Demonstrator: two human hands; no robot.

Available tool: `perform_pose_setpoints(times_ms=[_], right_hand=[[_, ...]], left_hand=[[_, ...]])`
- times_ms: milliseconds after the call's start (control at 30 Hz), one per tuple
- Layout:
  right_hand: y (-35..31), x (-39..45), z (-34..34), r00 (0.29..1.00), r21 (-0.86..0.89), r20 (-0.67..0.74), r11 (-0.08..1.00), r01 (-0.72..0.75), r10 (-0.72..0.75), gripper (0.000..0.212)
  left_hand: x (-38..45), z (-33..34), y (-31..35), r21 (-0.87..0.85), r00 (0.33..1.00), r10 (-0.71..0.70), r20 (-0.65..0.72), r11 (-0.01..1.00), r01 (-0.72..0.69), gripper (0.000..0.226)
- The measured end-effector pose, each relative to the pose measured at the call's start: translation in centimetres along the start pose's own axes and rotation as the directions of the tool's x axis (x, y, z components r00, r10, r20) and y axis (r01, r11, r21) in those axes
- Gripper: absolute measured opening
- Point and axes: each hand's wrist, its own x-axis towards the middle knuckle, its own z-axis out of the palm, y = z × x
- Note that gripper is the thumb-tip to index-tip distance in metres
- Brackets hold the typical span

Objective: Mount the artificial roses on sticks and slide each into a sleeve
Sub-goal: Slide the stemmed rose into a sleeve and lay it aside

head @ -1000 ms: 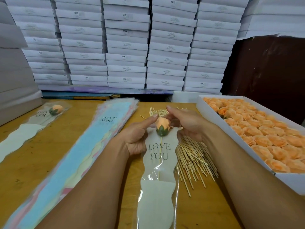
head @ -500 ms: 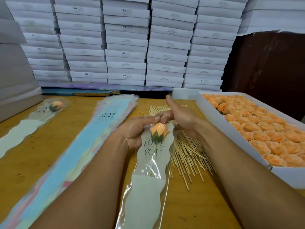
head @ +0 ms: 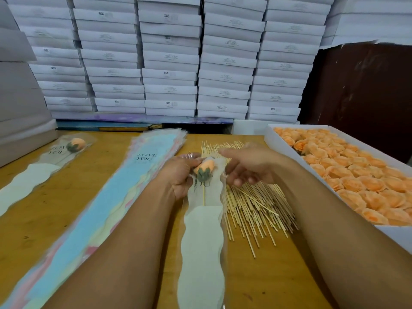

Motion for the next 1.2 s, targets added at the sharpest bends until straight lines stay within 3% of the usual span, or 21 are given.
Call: perform_pose_setpoints(times_ms=[100,267,433,600,667,733,900,1067,1200], right_hand=[[0.3,-1.7,-0.1,0.957,-0.095,0.283,0.995,-0.032,0.058,0.059],[1.8,-4.2,1.8,0.838,0.078,0.545,0.996,-0.048,-0.002,0.042],[1.6,-4.7,3.1,0.787,0.123,0.615,0.992,-0.030,-0.052,0.029],[1.8,-4.7,3.8,0.755,0.118,0.655,0.992,-0.053,-0.037,0.040],[1.7,-4.9,3.6,0.728,0.126,0.684,0.991,-0.048,-0.052,0.035],[1.4,-5.2,3.6,0.679,0.090,0.732,0.996,-0.014,-0.057,0.029],[1.4,-5.6,4.1,0.500,0.034,0.865,0.999,0.043,-0.050,0.044],[1.7,-5.3,5.0,0.534,0.044,0.844,0.999,0.011,-0.043,0.029],[1.6,-5.2,5.0,0.582,0.090,0.810,0.996,-0.011,-0.066,0.009]], left_hand=[[0.4,-0.2,0.0,0.003,0.997,0.048,-0.055,0.999,-0.048,0.012],[0.6,-0.2,-0.1,0.048,0.975,0.151,-0.164,0.988,-0.145,0.018],[0.3,0.1,0.0,0.086,0.946,0.213,-0.244,0.977,-0.197,0.025],[0.5,-0.2,0.2,0.101,0.927,0.231,-0.295,0.972,-0.210,0.028],[0.7,-0.4,0.2,0.097,0.920,0.236,-0.314,0.972,-0.216,0.025],[1.0,-0.7,0.4,0.080,0.905,0.249,-0.346,0.968,-0.236,0.019],[1.4,-1.2,0.6,0.065,0.883,0.246,-0.399,0.968,-0.241,0.017],[1.3,-1.5,0.6,0.077,0.895,0.219,-0.389,0.976,-0.205,0.018],[0.7,-1.1,1.1,-0.156,0.952,0.089,-0.293,0.978,-0.140,0.018]])
